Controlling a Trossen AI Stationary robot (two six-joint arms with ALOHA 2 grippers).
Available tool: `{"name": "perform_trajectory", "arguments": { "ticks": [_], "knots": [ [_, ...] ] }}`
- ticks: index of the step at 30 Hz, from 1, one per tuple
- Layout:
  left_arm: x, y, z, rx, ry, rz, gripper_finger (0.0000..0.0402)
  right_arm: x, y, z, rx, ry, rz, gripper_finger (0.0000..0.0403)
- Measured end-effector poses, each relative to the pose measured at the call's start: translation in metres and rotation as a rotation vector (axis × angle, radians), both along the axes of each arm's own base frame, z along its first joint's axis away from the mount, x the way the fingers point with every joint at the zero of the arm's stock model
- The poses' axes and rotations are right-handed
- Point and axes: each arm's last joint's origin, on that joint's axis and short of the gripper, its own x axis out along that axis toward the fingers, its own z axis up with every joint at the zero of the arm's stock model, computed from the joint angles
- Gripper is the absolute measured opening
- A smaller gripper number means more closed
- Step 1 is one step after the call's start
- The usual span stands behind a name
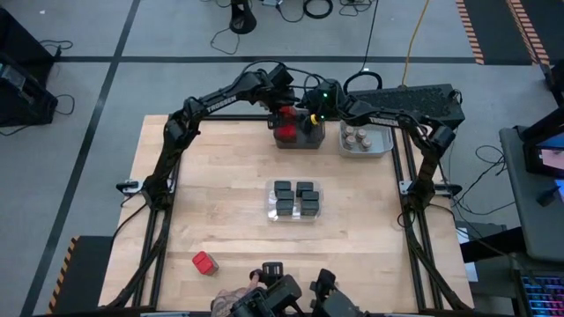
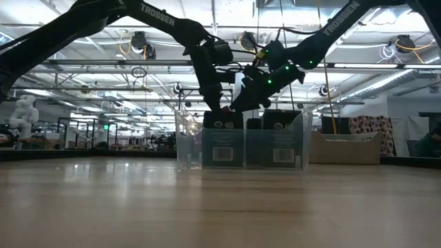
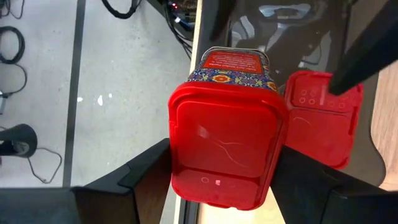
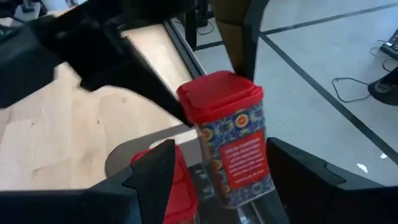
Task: Sort spices by type
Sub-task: Put the red seasoning can into the black bin
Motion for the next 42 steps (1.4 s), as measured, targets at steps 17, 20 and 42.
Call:
{"name": "perform_trajectory", "arguments": {
  "ticks": [17,20,42],
  "knots": [
    [0.003,-0.003,0.000,0.013,0.000,-0.092,0.0245,0.002,-0.001,-0.002,-0.089,0.043,0.087,0.0235],
    [0.004,-0.004,0.000,0.024,0.006,-0.118,0.0245,0.002,-0.001,-0.001,-0.122,0.056,0.092,0.0235],
    [0.016,-0.011,0.003,0.097,-0.026,-0.204,0.0245,0.000,-0.003,-0.002,-0.175,0.104,0.051,0.0235]
  ]
}}
